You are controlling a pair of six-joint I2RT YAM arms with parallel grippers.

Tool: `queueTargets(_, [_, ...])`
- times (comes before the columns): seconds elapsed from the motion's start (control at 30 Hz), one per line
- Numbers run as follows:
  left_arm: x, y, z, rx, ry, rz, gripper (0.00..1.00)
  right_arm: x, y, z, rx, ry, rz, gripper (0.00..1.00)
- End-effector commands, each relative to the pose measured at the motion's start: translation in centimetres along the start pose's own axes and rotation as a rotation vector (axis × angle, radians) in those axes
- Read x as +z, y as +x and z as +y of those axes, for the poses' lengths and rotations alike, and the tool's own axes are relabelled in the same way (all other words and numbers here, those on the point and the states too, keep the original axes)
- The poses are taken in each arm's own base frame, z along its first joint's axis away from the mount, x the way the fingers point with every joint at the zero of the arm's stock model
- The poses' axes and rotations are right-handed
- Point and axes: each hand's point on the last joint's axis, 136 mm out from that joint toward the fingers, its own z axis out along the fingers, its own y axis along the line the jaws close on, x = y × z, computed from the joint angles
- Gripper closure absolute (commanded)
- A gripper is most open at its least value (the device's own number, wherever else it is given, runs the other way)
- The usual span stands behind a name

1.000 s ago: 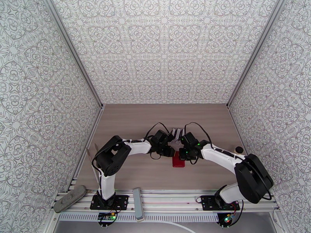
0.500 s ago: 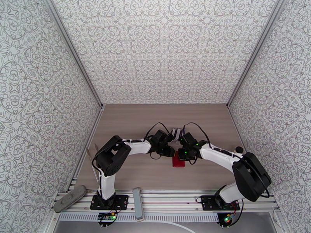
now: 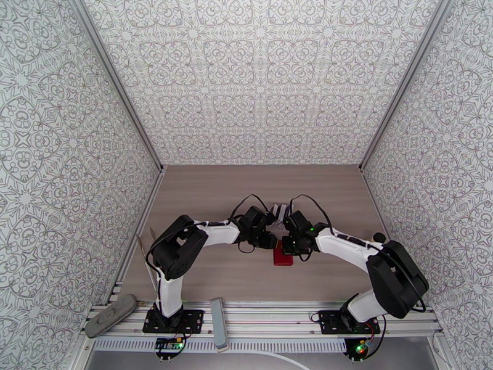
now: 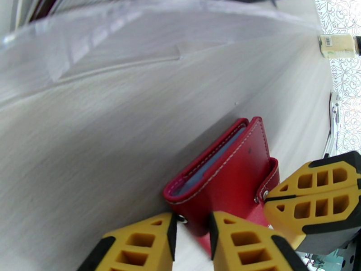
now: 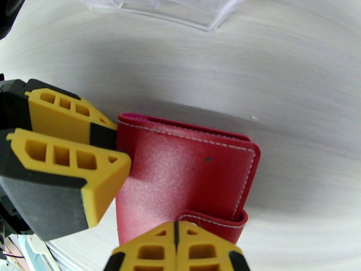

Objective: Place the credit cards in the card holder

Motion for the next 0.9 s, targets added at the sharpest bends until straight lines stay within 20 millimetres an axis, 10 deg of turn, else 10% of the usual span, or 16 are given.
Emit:
queueTargets(0.0, [1.4,2.6,3.2,-0.055,-0.076,0.082,0.72,0.5,0.0,-0.5,0.008,0.034,-0.001,1.0])
queueTargets(0.87, [1.5,2.8,3.7,-0.053,-0.097,0.088,0.73,1.6,0.9,-2.8,0.055,0.092,0.031,1.0])
